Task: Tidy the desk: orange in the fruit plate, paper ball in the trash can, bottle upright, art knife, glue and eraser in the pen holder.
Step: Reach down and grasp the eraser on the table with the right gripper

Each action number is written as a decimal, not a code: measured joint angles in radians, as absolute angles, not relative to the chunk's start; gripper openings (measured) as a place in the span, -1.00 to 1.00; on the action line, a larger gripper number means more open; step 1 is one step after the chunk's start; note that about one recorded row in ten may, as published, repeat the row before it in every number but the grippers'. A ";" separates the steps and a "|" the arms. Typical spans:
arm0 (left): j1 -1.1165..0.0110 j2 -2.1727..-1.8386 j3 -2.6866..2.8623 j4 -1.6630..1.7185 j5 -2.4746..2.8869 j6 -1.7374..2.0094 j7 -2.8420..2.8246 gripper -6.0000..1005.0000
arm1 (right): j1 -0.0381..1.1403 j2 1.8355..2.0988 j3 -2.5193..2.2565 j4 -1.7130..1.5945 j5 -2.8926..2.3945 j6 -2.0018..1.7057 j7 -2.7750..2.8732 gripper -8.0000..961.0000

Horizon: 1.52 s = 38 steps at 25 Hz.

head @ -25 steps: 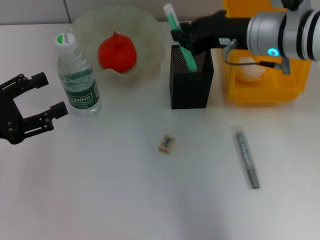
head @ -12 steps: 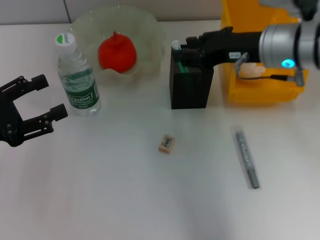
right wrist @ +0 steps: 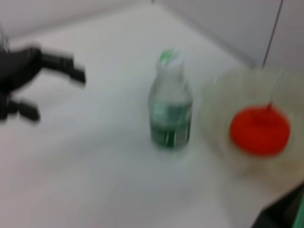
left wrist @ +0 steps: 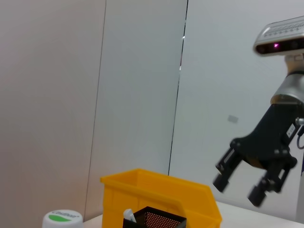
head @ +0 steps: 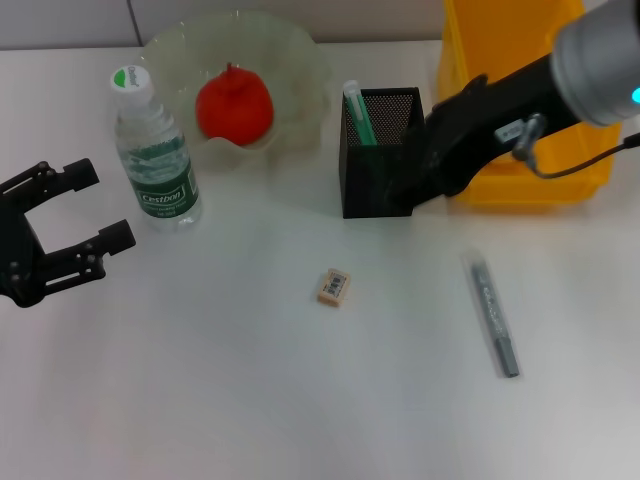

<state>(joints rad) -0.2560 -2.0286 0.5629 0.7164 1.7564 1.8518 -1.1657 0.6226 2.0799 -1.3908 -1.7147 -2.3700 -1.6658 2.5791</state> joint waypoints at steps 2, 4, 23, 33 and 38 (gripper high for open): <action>-0.254 -2.031 0.563 0.716 1.756 1.853 -1.166 0.68 | 0.665 2.082 -1.410 -1.664 -2.398 -1.687 2.596 0.49; -0.253 -2.033 0.563 0.716 1.756 1.853 -1.166 0.68 | 0.714 2.083 -1.470 -1.550 -2.415 -1.657 2.610 0.49; -0.250 -2.040 0.563 0.713 1.764 1.840 -1.157 0.68 | 0.875 2.092 -1.804 -1.133 -2.422 -1.312 2.679 0.49; -0.248 -2.045 0.563 0.713 1.765 1.829 -1.152 0.68 | 0.904 2.092 -1.910 -1.077 -2.424 -1.230 2.745 0.48; -0.248 -2.045 0.563 0.713 1.766 1.828 -1.152 0.68 | 0.908 2.092 -1.929 -1.060 -2.427 -1.206 2.761 0.49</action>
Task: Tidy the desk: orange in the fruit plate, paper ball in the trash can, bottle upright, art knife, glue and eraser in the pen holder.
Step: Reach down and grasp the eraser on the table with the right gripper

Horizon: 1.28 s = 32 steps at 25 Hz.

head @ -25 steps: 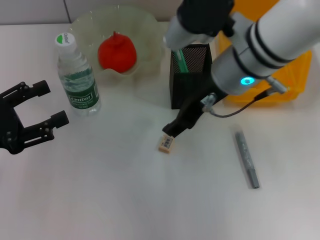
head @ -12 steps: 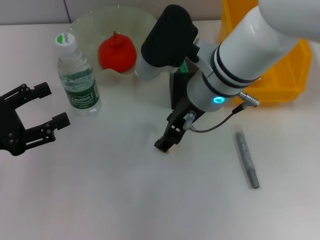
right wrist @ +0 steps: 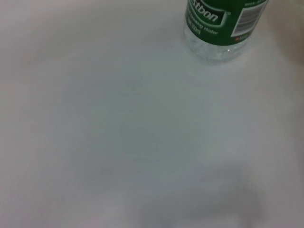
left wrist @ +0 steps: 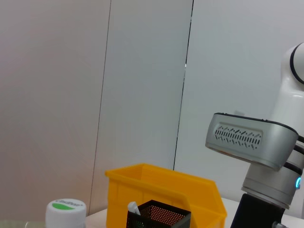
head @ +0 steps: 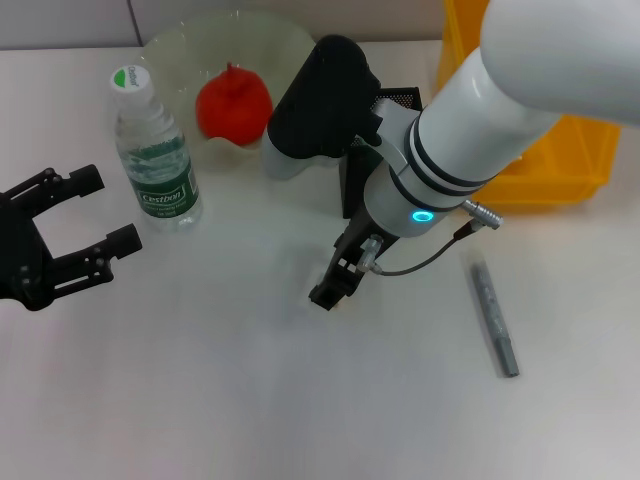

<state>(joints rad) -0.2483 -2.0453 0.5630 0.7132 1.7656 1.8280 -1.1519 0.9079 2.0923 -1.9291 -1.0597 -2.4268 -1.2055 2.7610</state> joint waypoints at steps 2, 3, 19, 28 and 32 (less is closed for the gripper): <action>-0.248 -2.046 0.563 0.713 1.766 1.827 -1.152 0.68 | 0.908 2.092 -1.932 -1.058 -2.427 -1.204 2.761 0.49; -0.247 -2.046 0.563 0.713 1.766 1.827 -1.152 0.68 | 0.909 2.092 -1.936 -1.055 -2.427 -1.202 2.761 0.49; -0.247 -2.046 0.563 0.713 1.765 1.827 -1.152 0.68 | 0.931 2.092 -1.988 -1.013 -2.420 -1.156 2.768 0.49; -0.251 -2.047 0.563 0.713 1.766 1.824 -1.143 0.68 | 0.939 2.092 -2.016 -0.992 -2.394 -1.151 2.768 0.23; -0.253 -2.048 0.563 0.713 1.766 1.824 -1.143 0.68 | 0.939 2.092 -2.026 -0.989 -2.387 -1.143 2.769 0.11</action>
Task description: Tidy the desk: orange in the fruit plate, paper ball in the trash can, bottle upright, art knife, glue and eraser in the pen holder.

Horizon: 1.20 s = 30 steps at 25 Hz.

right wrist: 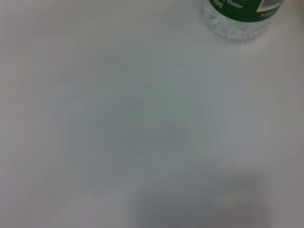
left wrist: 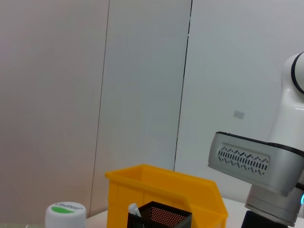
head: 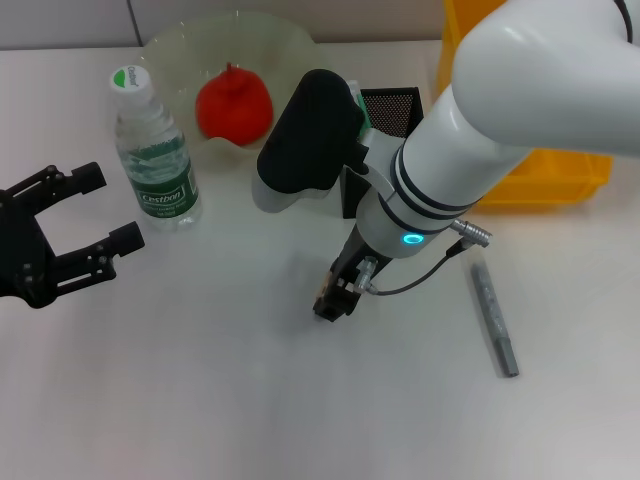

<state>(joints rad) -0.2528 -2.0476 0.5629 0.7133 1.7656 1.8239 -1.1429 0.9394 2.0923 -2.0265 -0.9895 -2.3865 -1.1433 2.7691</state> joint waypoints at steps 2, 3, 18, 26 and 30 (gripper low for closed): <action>-0.253 -2.048 0.563 0.713 1.766 1.824 -1.143 0.68 | 0.939 2.092 -2.027 -0.989 -2.383 -1.143 2.769 0.09; -0.253 -2.048 0.563 0.713 1.766 1.824 -1.143 0.68 | 0.939 2.092 -2.027 -0.989 -2.382 -1.143 2.769 0.09; -0.243 -2.048 0.563 0.713 1.765 1.824 -1.141 0.68 | 0.903 2.087 -1.974 -1.084 -2.391 -1.197 2.766 -0.15; -0.237 -2.048 0.563 0.713 1.764 1.825 -1.141 0.68 | 0.702 2.083 -1.724 -1.530 -2.549 -1.386 2.761 -0.15; -0.237 -2.048 0.563 0.712 1.760 1.827 -1.142 0.68 | 0.592 2.084 -1.615 -1.723 -2.558 -1.398 2.721 -0.15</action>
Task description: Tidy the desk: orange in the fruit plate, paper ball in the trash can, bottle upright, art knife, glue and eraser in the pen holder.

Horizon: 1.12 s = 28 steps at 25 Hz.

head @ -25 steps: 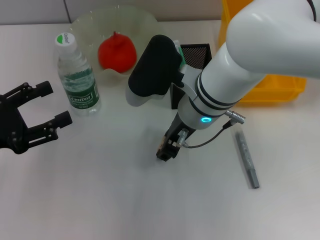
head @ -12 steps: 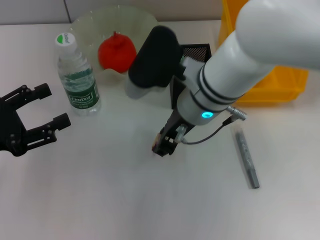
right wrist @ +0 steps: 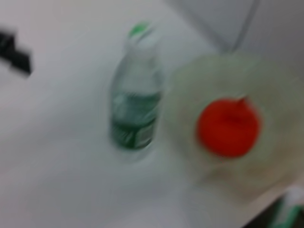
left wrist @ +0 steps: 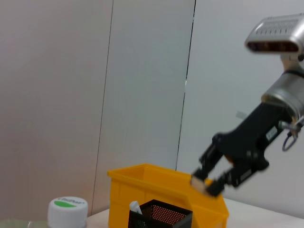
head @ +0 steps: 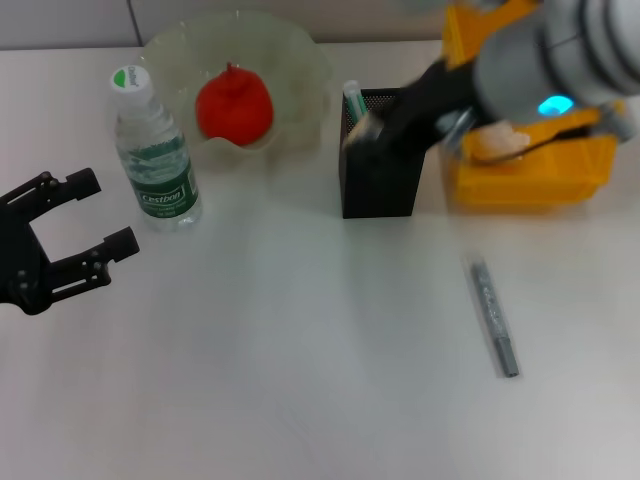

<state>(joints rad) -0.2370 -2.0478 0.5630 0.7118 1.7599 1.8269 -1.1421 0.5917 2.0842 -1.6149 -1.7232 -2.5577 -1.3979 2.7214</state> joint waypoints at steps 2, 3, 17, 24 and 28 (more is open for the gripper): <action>-0.237 -2.048 0.563 0.712 1.759 1.828 -1.143 0.68 | 0.560 2.086 -1.578 -1.765 -2.555 -1.394 2.701 -0.15; -0.237 -2.048 0.563 0.712 1.758 1.828 -1.144 0.68 | 0.550 2.087 -1.561 -1.775 -2.555 -1.390 2.696 -0.15; -0.250 -2.047 0.563 0.703 1.761 1.826 -1.148 0.68 | 0.557 2.083 -1.539 -1.591 -2.558 -1.235 2.641 -0.14; -0.250 -2.047 0.563 0.703 1.761 1.827 -1.151 0.68 | 0.580 2.083 -1.541 -1.498 -2.560 -1.196 2.640 -0.09; -0.251 -2.047 0.563 0.703 1.762 1.826 -1.152 0.68 | 0.573 2.084 -1.544 -1.503 -2.557 -1.189 2.640 -0.06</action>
